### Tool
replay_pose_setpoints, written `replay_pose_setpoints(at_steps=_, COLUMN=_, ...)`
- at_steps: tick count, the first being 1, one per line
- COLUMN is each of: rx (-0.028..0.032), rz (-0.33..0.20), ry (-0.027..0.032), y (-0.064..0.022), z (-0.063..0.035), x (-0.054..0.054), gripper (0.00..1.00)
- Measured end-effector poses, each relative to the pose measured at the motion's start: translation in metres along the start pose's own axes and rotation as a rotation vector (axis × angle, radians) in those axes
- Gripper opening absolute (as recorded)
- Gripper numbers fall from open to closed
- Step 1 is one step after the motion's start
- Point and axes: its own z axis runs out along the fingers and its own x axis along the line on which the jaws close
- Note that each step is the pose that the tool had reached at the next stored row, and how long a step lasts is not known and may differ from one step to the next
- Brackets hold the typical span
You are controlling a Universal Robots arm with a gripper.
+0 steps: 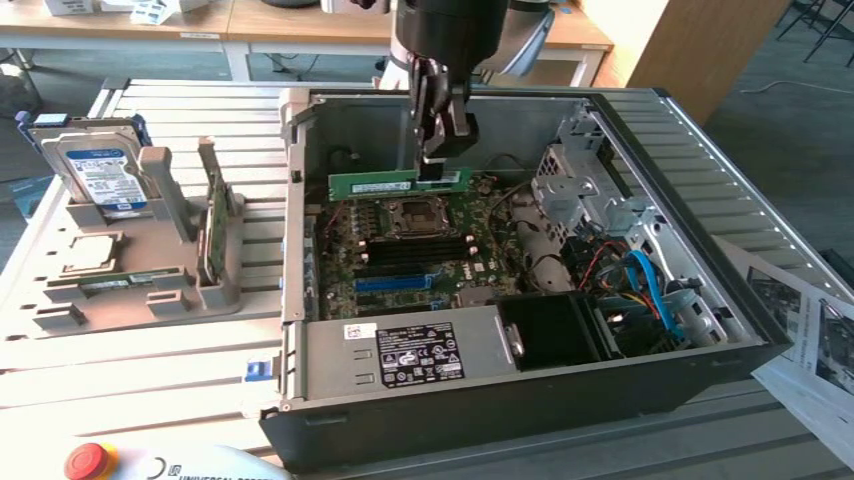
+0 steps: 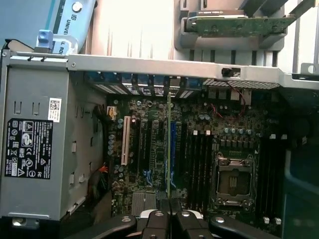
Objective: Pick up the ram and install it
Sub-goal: 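Pick up the ram and move it above insertion slot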
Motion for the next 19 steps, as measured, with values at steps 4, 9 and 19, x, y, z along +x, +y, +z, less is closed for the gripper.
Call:
replay_pose_setpoints(at_steps=4, rx=0.0, rz=0.0, ry=0.0, y=-0.0113, z=0.0, x=0.001, gripper=0.12)
replay_pose_setpoints(at_steps=9, rx=-0.0001, rz=0.0, ry=0.0, y=-0.0251, z=0.0, x=0.003, gripper=0.12)
replay_pose_setpoints(at_steps=19, rx=-0.0001, rz=0.0, ry=0.0, y=-0.0452, z=0.0, x=0.004, gripper=0.12)
